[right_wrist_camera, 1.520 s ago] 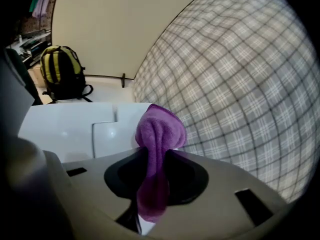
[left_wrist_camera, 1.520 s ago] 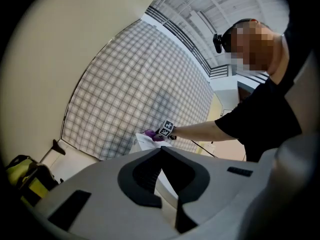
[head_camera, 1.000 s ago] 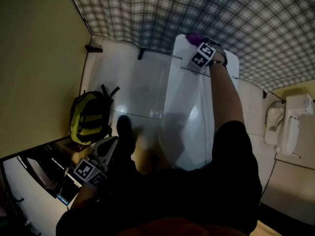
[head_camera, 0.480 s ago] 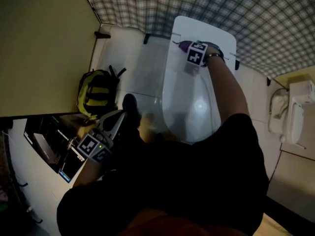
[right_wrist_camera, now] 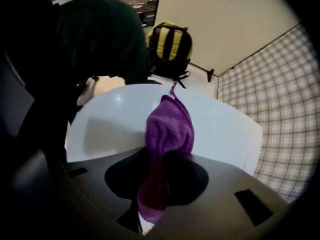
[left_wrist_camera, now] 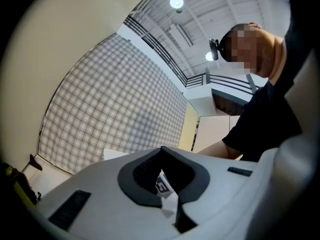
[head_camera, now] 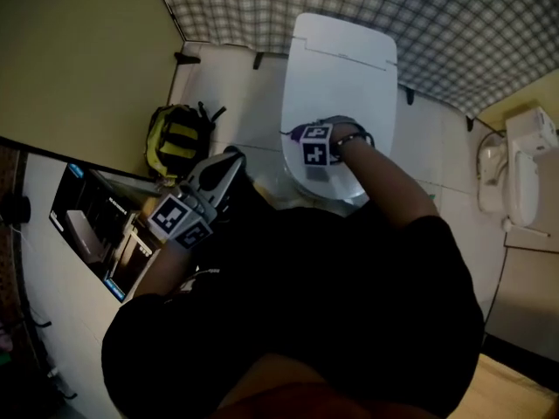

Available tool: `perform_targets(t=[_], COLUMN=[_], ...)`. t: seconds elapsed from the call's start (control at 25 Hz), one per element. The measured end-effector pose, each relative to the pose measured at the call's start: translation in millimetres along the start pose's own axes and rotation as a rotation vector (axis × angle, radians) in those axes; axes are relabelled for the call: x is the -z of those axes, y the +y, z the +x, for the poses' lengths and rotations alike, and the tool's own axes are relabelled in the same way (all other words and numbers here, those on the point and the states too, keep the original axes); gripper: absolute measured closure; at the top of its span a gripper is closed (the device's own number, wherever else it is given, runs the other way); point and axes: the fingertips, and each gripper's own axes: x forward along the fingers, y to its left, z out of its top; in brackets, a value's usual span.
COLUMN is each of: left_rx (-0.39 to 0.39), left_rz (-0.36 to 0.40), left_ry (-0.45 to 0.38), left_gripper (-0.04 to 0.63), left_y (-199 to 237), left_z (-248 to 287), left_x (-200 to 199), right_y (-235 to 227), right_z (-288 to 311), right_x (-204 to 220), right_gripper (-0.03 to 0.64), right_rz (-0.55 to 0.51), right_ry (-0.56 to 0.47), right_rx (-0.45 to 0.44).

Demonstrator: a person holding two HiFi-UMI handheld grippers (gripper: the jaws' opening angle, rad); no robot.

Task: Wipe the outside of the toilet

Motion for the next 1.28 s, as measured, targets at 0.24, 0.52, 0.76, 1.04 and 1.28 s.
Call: perform_targets(t=[0.24,0.52,0.76,1.04,1.28], left_rx=[0.059,0.086,0.039,-0.049,-0.101], left_rz=[0.049,0.1,0.111,0.055,-0.028], left_ry=[-0.021,-0.044,-0.041,0.001,0.076], left_gripper=[0.603,0.603,0.603,0.603,0.603], left_y=[-46.3,-72.2,-52.0,6.2,62.9], left_z=[-11.1,-24.6,-27.4,-7.9,28.5], left_x=[-8.3,-13.8,-18.2,-5.6,23.2], right_y=[103.9,160.7,101.6,-78.0,-206.2], right_z=[-19.9,-20.9,-30.1,-16.0,12.6], right_x=[-16.8,-15.5,10.0,99.9,154.0], right_gripper=[0.529,0.528,0.523,0.523,0.523], right_rz=[-0.079,-0.058,0.207,0.44,0.546], right_ry=[0.014,0.013,-0.138,-0.141,-0.12], right_rx=[-0.075,-0.19,-0.225,0.035,0.165])
